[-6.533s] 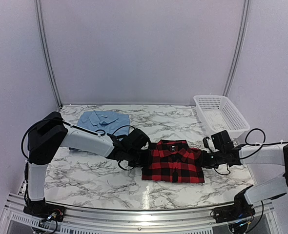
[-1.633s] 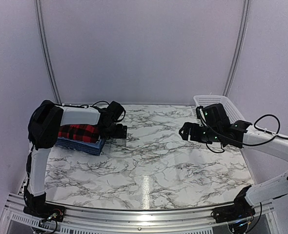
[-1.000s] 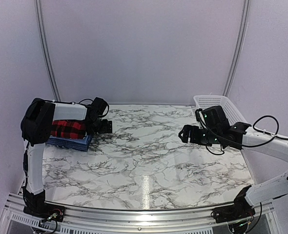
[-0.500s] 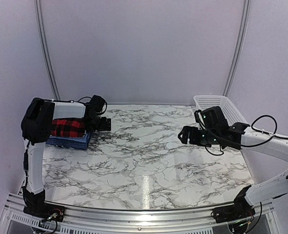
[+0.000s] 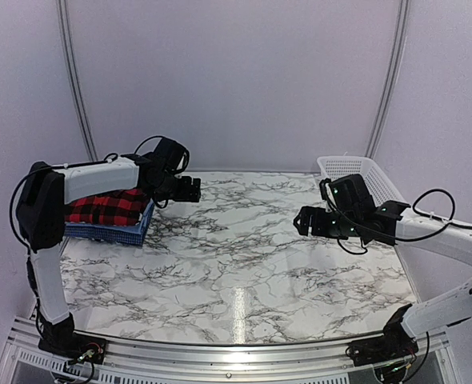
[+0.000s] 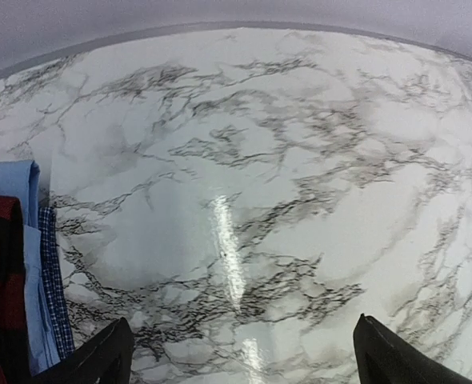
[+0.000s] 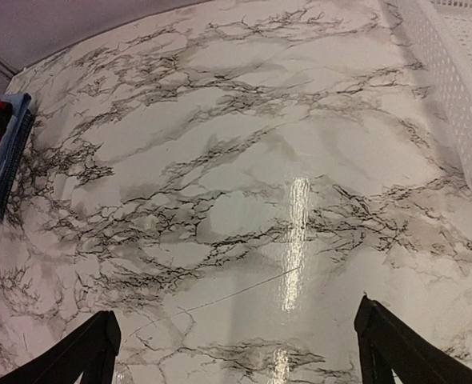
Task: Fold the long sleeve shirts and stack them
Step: Move the square-folded shirt to the corner of the board, then reset both arms
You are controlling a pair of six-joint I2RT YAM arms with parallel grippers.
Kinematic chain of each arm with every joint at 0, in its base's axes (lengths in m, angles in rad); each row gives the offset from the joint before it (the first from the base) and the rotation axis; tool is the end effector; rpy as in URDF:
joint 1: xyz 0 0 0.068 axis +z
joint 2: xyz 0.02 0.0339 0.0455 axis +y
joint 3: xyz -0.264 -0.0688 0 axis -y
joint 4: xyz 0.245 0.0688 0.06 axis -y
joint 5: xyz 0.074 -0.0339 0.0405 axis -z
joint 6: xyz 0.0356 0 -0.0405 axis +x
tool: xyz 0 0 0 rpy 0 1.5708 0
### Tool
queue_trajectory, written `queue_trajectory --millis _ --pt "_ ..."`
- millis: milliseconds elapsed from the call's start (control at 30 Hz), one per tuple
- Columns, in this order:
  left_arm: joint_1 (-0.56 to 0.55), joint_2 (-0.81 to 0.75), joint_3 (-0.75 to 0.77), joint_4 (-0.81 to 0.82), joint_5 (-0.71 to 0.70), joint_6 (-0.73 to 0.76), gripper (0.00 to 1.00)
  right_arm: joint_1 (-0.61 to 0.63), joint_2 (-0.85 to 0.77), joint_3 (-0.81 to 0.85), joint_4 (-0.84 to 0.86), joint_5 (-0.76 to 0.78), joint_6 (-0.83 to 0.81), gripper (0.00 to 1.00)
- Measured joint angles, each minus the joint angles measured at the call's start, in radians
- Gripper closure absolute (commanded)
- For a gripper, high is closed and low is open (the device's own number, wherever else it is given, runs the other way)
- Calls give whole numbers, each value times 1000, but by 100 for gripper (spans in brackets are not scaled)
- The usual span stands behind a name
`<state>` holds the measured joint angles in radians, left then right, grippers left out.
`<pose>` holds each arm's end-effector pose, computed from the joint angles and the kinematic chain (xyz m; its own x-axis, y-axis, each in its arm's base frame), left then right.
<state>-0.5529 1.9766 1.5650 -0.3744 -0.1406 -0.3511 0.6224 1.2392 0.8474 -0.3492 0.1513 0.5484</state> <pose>0.3855 -0.2321 0.2357 -0.7152 0.0412 -0.6977 0.2020 0.9678 -0.1499 0.2176 0.1495 0.2513 -0.7214 0.1167 -0.6826 -0.1288 0.9459 0.2978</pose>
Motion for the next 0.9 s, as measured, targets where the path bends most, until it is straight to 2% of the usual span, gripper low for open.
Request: queue_trajectory --millis 133,333,467,667,900 --pt "-67 -125 -64 27 -5 0 1 0 -39 1 3 28 -26 2" --pt "-124 -341 -279 87 -40 -5 1 0 -185 -10 71 102 -93 2" --pt "-127 -502 -435 137 -68 -7 1 0 -307 -63 151 155 -145 1" --pt "-127 -764 -659 240 -121 -3 1 -2 -468 -232 264 220 -206 2" --pt "-127 -960 -884 346 -178 -3 1 -2 -548 -315 300 238 -234 1"
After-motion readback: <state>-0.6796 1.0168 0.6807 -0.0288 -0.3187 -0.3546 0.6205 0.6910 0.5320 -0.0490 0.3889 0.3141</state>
